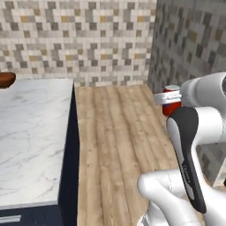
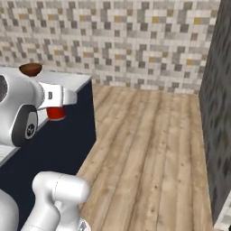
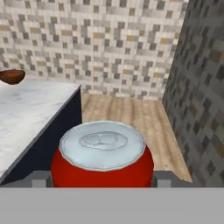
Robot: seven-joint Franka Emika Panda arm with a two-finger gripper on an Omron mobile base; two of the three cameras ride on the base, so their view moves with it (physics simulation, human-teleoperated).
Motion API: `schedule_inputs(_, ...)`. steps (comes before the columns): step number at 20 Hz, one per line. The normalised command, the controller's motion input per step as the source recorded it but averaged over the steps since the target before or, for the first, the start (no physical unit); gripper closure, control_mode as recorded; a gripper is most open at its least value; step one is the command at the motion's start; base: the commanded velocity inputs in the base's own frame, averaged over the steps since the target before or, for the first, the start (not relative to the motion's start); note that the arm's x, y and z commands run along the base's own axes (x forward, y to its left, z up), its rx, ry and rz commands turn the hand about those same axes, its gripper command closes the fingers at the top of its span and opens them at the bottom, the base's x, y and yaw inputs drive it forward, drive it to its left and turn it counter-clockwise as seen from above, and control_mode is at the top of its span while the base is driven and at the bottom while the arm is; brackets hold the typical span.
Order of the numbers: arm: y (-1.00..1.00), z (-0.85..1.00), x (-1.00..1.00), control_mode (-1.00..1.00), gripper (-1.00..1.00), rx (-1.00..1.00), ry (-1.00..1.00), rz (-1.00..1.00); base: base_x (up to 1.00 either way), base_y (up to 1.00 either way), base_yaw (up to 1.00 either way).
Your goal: Open the fridge, grab two sodas, and place both sodas inside the bowl with ice on the dining counter.
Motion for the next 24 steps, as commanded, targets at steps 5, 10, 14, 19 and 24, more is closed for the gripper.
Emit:
schedule_inputs(5, 0.0, 0.0, 0.0, 1.0, 1.0, 0.0, 0.0, 0.0, 0.99, -0.64, 0.14)
schedule_inputs(10, 0.0, 0.0, 0.0, 1.0, 1.0, 0.0, 0.0, 0.0, 1.0, -0.22, 0.28)
schedule_inputs(14, 0.0, 0.0, 0.0, 1.0, 1.0, 0.0, 0.0, 0.0, 1.0, -0.01, 0.24)
schedule_inputs(19, 0.0, 0.0, 0.0, 1.0, 1.0, 0.0, 0.0, 0.0, 1.0, -0.08, 0.32)
schedule_inputs(24, 0.0, 0.0, 0.0, 1.0, 1.0, 0.0, 0.0, 0.0, 1.0, -0.17, 0.45)
